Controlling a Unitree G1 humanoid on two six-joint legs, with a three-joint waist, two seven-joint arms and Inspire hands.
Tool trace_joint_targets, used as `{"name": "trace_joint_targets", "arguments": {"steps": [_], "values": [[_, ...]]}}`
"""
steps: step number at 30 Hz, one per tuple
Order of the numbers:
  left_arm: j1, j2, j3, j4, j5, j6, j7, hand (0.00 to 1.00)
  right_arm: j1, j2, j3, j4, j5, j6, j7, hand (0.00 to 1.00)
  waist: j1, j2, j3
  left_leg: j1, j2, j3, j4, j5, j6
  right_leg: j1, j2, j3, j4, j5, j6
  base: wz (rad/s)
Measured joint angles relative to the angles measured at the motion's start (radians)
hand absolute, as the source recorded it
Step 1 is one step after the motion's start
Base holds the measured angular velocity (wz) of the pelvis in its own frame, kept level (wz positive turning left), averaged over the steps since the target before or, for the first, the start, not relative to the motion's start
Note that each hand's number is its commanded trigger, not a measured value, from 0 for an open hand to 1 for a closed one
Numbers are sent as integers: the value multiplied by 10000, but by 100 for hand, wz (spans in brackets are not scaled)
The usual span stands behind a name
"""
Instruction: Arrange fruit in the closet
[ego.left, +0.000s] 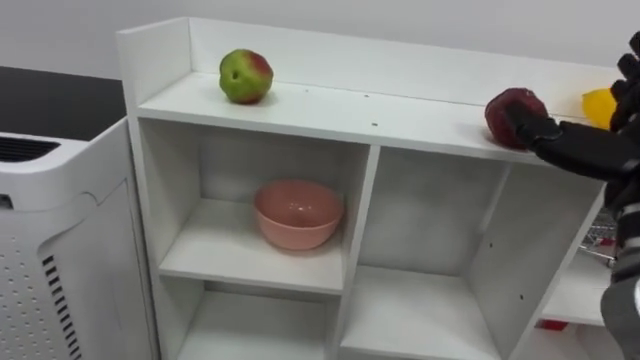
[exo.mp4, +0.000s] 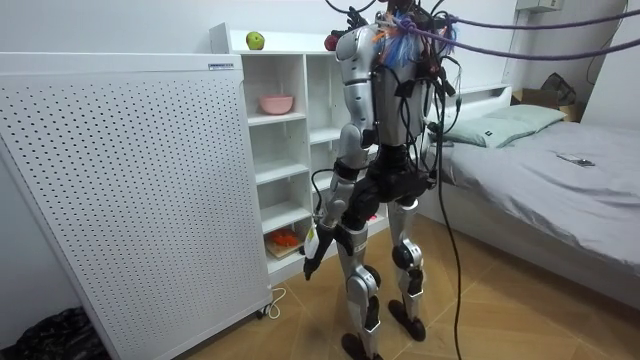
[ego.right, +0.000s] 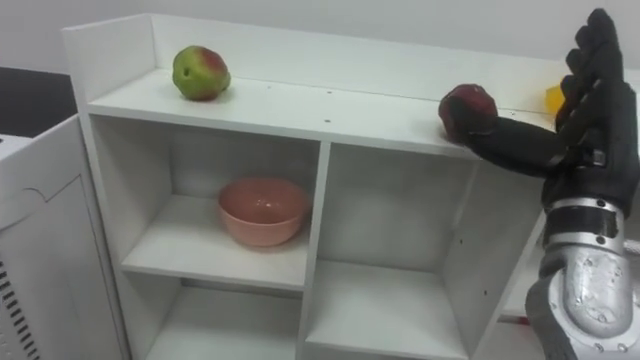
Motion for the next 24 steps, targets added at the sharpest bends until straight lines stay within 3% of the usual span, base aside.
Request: {"name": "trace_joint_targets", "arguments": {"steps": [6,24], "values": [[-37,162,234,-287,22,21,-169,0,-331,-769,8,903,36,227,769,0,141,-206,6,-17,0,9,0,0,0,-8,-8,-56,1,0,0,0],[-23,202,306,-481,7,78,-185,0,-550,-935,20,1424,-46,542,1513,0,136,-240,-6,-173,3,-7,10,0,0,-154,-14,-204,0,0,0,0]]}}
